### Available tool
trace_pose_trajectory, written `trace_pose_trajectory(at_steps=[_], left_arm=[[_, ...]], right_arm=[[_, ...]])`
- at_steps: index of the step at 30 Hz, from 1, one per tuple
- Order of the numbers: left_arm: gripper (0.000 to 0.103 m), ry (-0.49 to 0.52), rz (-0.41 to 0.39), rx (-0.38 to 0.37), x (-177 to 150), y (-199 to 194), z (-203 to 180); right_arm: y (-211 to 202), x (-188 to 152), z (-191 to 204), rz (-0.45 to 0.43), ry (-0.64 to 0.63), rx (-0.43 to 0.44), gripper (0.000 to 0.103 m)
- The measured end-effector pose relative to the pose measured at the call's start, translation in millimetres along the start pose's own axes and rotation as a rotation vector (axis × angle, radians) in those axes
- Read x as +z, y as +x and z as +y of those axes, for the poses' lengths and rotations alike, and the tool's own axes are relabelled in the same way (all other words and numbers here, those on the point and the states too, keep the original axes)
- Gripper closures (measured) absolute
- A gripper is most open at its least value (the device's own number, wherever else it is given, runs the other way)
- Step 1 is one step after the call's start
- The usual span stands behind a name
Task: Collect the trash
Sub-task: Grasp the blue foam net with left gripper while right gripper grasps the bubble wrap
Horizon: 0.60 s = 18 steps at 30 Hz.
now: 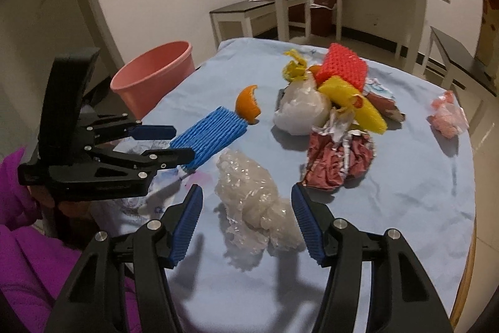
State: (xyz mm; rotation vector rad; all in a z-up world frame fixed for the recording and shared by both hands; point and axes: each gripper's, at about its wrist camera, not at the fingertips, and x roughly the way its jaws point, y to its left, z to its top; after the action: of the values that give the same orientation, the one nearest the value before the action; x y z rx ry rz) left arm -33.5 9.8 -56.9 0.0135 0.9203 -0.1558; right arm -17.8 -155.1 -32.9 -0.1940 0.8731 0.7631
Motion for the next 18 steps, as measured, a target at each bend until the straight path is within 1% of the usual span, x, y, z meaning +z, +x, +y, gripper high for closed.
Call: trace_pose_trajectory(at_steps=[4, 5, 7, 9, 10, 12, 13, 14, 15, 16, 18], left_arm=[[0.053, 0.021, -0.023, -0.014, -0.3, -4.4, -3.0], [0.059, 0.028, -0.021, -0.015, -0.1, -3.4, -4.3], [0.068, 0.034, 0.001, -0.015, -0.9, 2.5, -4.9], [0.072, 0.033, 0.014, -0.010, -2.5, 6.7, -4.2], [0.077, 0.037, 0.011, 0.005, -3.0, 8.1, -4.1], [0.082, 0.042, 0.006, 0.004, -2.9, 7.5, -3.9], [0.088, 0.041, 0.005, 0.005, -2.9, 7.2, -3.3], [0.091, 0.043, 0.004, 0.012, -3.3, 7.5, -2.6], [0.092, 0.044, 0.003, 0.016, -3.7, 7.7, -1.6], [0.095, 0.038, 0.000, 0.010, -4.0, 7.5, 0.5], [0.096, 0.021, -0.008, 0.001, -4.2, 5.3, 4.6]], right_arm=[[8.5, 0.5, 0.5, 0.032, -0.033, -0.011, 0.044], [9.9, 0.9, -0.2, 0.039, -0.039, -0.017, 0.044], [11.8, 0.3, -2.1, 0.046, -0.041, -0.023, 0.044], [13.8, -0.6, -4.2, 0.053, -0.041, -0.031, 0.044], [15.4, -1.5, -5.0, 0.057, -0.041, -0.039, 0.044], [18.0, -2.1, -8.0, 0.063, -0.038, -0.049, 0.045], [20.0, -2.3, -9.6, 0.065, -0.035, -0.065, 0.051], [20.4, -2.5, -10.0, 0.065, -0.035, -0.075, 0.057], [20.8, -2.8, -11.2, 0.065, -0.033, -0.086, 0.066], [20.9, -2.2, -13.6, 0.064, -0.026, -0.094, 0.067], [19.2, -0.9, -18.3, 0.060, 0.000, -0.077, 0.069]])
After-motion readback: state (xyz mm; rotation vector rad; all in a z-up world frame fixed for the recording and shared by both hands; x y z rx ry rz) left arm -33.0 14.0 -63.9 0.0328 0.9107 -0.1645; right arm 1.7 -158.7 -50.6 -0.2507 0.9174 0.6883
